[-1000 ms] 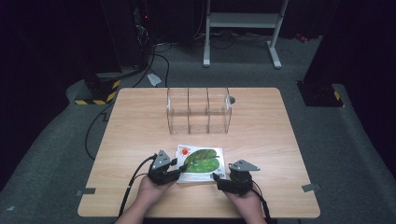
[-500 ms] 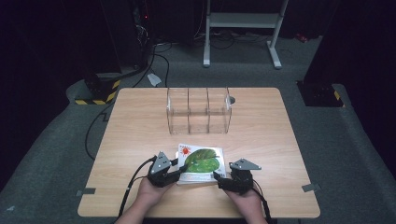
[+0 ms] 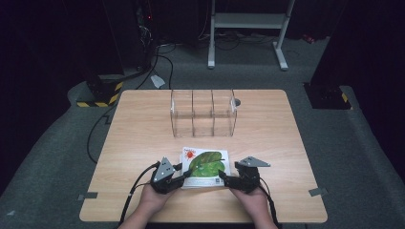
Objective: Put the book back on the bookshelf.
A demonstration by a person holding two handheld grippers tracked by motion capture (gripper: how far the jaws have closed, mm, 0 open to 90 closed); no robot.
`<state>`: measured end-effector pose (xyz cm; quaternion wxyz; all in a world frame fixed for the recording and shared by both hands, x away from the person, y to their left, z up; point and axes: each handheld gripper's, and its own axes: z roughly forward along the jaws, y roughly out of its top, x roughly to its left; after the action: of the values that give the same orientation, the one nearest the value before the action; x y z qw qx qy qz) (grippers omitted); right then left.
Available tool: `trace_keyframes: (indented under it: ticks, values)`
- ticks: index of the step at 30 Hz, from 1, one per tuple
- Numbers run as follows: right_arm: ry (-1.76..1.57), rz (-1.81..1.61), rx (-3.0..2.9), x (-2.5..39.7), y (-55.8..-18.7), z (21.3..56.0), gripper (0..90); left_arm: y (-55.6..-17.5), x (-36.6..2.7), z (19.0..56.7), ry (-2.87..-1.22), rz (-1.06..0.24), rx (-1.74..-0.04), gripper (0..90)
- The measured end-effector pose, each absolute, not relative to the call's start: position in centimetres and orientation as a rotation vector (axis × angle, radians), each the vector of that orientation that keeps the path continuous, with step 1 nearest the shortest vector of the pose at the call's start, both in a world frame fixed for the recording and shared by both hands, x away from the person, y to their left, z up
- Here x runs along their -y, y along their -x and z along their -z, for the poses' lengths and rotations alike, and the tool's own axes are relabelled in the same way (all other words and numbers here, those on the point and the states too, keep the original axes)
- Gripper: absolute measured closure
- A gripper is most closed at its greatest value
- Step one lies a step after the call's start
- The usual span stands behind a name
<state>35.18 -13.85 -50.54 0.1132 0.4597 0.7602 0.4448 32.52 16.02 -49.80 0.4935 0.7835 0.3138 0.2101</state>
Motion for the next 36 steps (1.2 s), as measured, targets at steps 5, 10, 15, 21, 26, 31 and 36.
trace_keyframes:
  ticks: [5, 10, 15, 21, 26, 31, 36]
  values:
    - [-1.358, -1.318, -2.251, 13.7, -35.7, 50.7, 20.4, -32.1, -16.0, 49.8, -1.899, -0.525, -0.739, 63.5]
    - [-1.385, -1.337, -2.257, 13.7, -36.2, 50.9, 20.4, -31.8, -16.1, 49.8, -1.899, -0.530, -0.721, 64.1]
    - [-1.412, -1.363, -2.258, 13.8, -37.0, 51.0, 20.1, -31.5, -16.2, 49.9, -1.900, -0.536, -0.706, 64.5]
    - [-1.423, -1.379, -2.284, 13.6, -37.6, 51.4, 19.4, -31.3, -16.2, 50.0, -1.898, -0.536, -0.702, 64.7]
    - [-1.440, -1.387, -2.310, 13.3, -37.8, 51.5, 18.1, -31.2, -16.2, 50.0, -1.899, -0.536, -0.707, 64.8]
    - [-1.440, -1.398, -2.333, 13.0, -38.0, 51.5, 17.1, -31.1, -16.2, 50.1, -1.900, -0.543, -0.698, 64.8]
    - [-1.468, -1.391, -2.354, 12.7, -38.3, 51.8, 15.9, -31.0, -16.3, 50.1, -1.903, -0.543, -0.688, 64.8]
